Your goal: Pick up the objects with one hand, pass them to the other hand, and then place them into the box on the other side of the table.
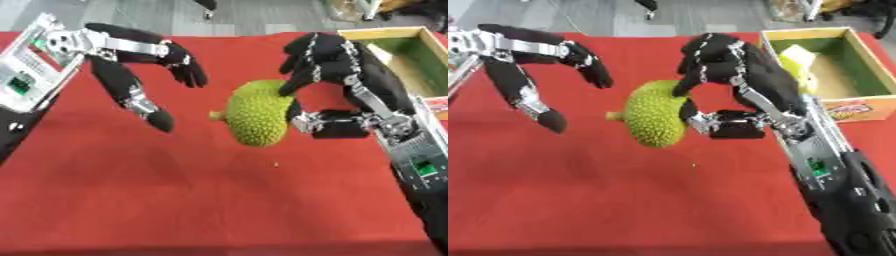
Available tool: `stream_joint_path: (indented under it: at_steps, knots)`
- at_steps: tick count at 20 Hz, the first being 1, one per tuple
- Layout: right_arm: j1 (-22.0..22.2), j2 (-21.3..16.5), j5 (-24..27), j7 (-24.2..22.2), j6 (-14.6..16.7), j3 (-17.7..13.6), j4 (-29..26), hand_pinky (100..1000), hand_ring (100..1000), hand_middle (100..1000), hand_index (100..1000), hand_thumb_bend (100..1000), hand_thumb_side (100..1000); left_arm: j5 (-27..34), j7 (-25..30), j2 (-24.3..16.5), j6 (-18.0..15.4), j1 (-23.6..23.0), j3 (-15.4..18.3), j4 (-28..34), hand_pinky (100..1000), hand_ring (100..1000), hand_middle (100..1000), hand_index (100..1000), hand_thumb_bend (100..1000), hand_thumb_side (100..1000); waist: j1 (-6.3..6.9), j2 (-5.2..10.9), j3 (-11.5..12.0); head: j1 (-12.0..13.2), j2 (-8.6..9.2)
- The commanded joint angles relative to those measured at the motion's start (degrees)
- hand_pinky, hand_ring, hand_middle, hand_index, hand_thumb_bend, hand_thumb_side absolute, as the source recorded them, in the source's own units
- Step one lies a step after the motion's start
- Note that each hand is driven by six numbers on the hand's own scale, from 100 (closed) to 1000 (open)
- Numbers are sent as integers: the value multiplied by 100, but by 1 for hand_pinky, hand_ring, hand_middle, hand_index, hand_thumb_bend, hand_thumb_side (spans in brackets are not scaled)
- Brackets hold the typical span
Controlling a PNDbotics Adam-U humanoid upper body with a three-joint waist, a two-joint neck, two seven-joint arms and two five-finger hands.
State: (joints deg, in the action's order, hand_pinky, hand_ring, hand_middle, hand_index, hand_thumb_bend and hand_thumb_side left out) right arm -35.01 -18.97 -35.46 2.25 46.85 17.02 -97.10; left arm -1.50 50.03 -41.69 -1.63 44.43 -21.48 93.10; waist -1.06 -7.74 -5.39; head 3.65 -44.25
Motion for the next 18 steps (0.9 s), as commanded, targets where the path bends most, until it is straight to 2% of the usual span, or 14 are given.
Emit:
stream_joint_path:
  at_steps: [1, 5, 9, 10, 11, 14, 18]
  knots:
    - [-162, -416, -56, 232, -145, -242, -19, 710, 585, 497, 280, 100, 100, 98, -330, -366, -27, -115, 430, 257, 849, 801, 776, 861, 733, 645, 85, 228, 23, -86, 13]
    - [-276, -880, -129, 556, -380, -512, 143, 710, 587, 500, 278, 100, 100, 237, -946, -522, 26, -570, 957, 500, 843, 794, 766, 853, 712, 652, 76, 221, 87, -258, 13]
    - [-351, -1353, -269, 882, -553, -844, 399, 711, 593, 510, 276, 100, 100, 380, -1654, -464, 150, -1066, 1568, 652, 839, 785, 753, 840, 689, 659, 60, 194, 180, -517, 13]
    - [-363, -1444, -297, 957, -594, -913, 482, 710, 593, 512, 276, 100, 100, 408, -1782, -440, 176, -1168, 1680, 694, 838, 783, 749, 836, 660, 659, 56, 187, 198, -568, 13]
    - [-385, -1558, -327, 1029, -652, -1001, 605, 710, 593, 512, 276, 100, 100, 439, -1917, -399, 201, -1289, 1809, 736, 838, 783, 749, 836, 680, 662, 54, 181, 222, -627, 13]
    - [-524, -1894, -463, 1214, -826, -1252, 1170, 708, 593, 514, 277, 100, 100, 528, -2247, -221, 265, -1667, 2157, 890, 837, 779, 742, 828, 672, 663, 58, 161, 307, -839, 13]
    - [-858, -2182, -750, 1403, -1067, -1558, 2337, 703, 588, 505, 285, 100, 100, 638, -2556, 134, 352, -2105, 2513, 1131, 836, 776, 737, 822, 665, 661, 71, 136, 442, -1109, 13]
